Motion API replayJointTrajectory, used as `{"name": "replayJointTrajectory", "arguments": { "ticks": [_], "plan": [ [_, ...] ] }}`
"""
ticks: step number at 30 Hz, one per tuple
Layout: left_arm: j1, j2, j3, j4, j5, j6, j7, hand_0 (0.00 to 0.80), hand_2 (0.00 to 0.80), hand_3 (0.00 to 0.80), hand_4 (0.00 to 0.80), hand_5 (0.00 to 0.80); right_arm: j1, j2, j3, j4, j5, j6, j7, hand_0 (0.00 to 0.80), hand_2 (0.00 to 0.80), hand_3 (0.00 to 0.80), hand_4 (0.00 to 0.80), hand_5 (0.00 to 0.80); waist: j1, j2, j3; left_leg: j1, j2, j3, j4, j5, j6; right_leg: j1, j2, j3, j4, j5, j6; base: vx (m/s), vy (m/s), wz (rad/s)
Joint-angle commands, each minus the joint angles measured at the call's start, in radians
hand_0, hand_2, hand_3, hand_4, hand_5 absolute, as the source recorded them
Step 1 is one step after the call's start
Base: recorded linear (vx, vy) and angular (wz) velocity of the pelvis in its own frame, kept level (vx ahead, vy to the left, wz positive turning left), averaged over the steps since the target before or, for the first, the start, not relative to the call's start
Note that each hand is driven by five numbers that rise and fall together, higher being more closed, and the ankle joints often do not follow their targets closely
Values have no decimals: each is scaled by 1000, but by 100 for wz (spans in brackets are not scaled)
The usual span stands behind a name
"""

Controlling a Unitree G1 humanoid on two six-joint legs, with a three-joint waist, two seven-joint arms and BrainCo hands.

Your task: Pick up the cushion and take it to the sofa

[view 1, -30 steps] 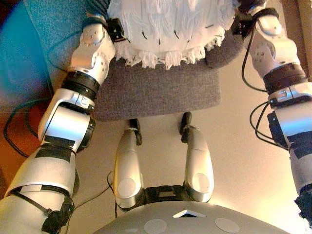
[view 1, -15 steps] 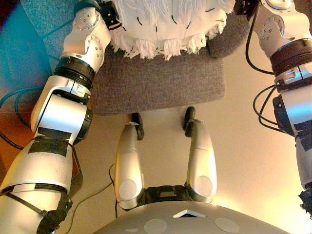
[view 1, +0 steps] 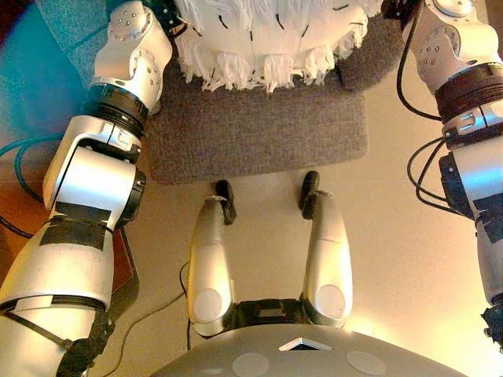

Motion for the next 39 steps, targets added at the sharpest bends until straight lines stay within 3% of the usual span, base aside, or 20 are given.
{"name": "replayJointTrajectory", "arguments": {
  "ticks": [1,7,15,18,22,27,32,39],
  "plan": [
    [-78,73,-2,7,12,-66,-16,0,0,0,0,0,-41,-19,-4,54,21,-42,21,0,0,0,0,0,30,27,-46,70,32,-28,-87,-32,-99,84,-27,-24,-76,-43,88,63,-3,2],
    [-47,124,24,31,-94,-111,-72,0,0,0,0,0,-25,-61,-31,88,139,-52,84,0,0,0,0,0,40,20,-94,149,37,-18,-163,-5,-99,162,-39,-56,-138,-40,84,78,-9,4],
    [17,187,57,27,-37,-129,-81,0,0,0,0,0,20,-118,-80,92,211,-71,71,0,0,0,0,0,51,4,-161,239,25,-5,-242,35,-81,258,-48,-98,-211,-20,69,51,0,3],
    [49,218,61,12,-55,-128,-107,0,0,0,0,0,52,-147,-117,76,311,-92,56,0,0,0,0,0,55,0,-194,289,14,-1,-288,46,-77,312,-47,-114,-247,-20,69,84,11,7],
    [102,217,75,-14,-55,-134,-151,0,0,0,0,0,113,-161,-176,42,325,-128,28,0,0,0,0,0,57,-4,-226,351,6,5,-341,56,-75,383,-40,-132,-295,-19,72,87,9,8],
    [204,203,94,-113,-48,-146,-179,0,0,0,0,0,218,-183,-216,-60,243,-136,14,0,0,0,0,0,55,-8,-258,424,1,9,-407,75,-75,466,-20,-150,-364,-2,75,85,-8,9],
    [407,160,181,-290,37,-152,-219,0,0,0,0,0,445,-195,-260,-268,104,-117,20,0,0,0,0,0,53,-20,-312,533,-12,18,-494,88,-70,588,19,-161,-476,22,81,137,-20,7],
    [769,7,317,-625,56,-125,-325,0,0,0,0,0,857,-14,-367,-649,-29,-140,90,0,0,0,0,0,51,-29,-388,648,-19,43,-584,92,-55,710,53,-168,-591,50,84,115,1,2]
  ]
}}
